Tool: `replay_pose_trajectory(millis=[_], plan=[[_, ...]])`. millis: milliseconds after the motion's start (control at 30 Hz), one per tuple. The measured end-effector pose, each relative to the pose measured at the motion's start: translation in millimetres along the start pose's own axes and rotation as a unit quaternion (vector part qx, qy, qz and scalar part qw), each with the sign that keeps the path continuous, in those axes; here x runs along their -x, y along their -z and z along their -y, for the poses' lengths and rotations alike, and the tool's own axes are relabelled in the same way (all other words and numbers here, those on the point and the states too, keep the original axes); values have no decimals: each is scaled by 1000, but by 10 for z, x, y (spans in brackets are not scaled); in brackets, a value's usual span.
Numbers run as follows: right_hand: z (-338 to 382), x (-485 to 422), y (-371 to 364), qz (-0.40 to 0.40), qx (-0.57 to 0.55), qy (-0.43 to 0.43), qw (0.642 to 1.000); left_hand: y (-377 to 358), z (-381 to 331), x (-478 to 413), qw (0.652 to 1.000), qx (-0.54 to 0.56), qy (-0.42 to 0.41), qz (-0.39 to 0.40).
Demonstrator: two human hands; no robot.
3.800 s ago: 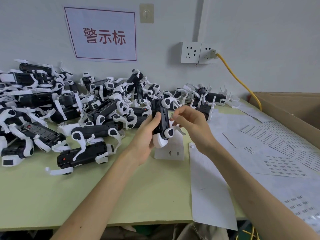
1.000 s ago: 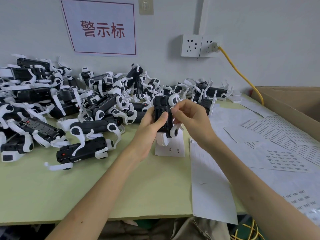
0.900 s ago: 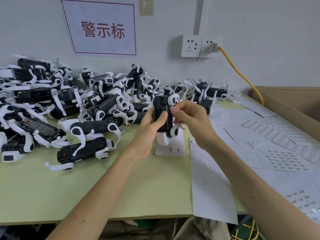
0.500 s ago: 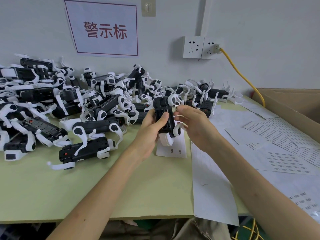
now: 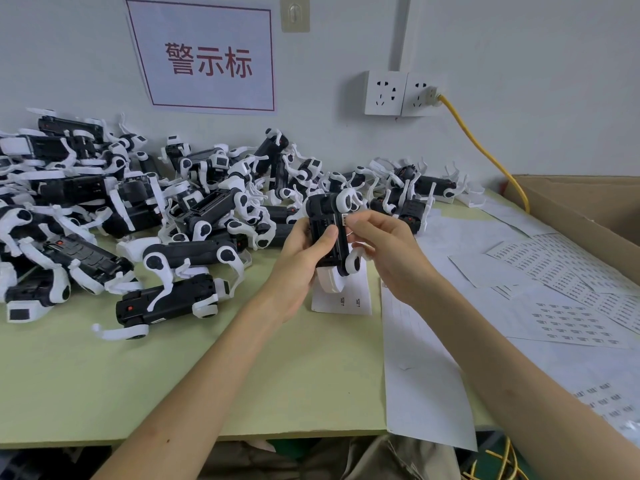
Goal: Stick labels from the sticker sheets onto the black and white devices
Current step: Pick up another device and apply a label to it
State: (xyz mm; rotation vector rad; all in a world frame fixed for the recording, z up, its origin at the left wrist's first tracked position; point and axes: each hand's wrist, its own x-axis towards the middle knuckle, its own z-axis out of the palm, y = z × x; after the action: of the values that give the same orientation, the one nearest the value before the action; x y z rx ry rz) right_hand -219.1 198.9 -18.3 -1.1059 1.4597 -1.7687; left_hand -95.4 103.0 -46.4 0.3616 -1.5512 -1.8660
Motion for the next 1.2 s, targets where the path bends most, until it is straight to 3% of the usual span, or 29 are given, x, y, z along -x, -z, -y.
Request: replay_pose_trajectory(millis=[667,1200], plan=[[-54,-21,-2,-34,76,75,994,-19,2,16,999,-43,-10,-24],[-49,-2,-39,-45,81,71,993,-42,-23,38,997,-72,-23,-33]])
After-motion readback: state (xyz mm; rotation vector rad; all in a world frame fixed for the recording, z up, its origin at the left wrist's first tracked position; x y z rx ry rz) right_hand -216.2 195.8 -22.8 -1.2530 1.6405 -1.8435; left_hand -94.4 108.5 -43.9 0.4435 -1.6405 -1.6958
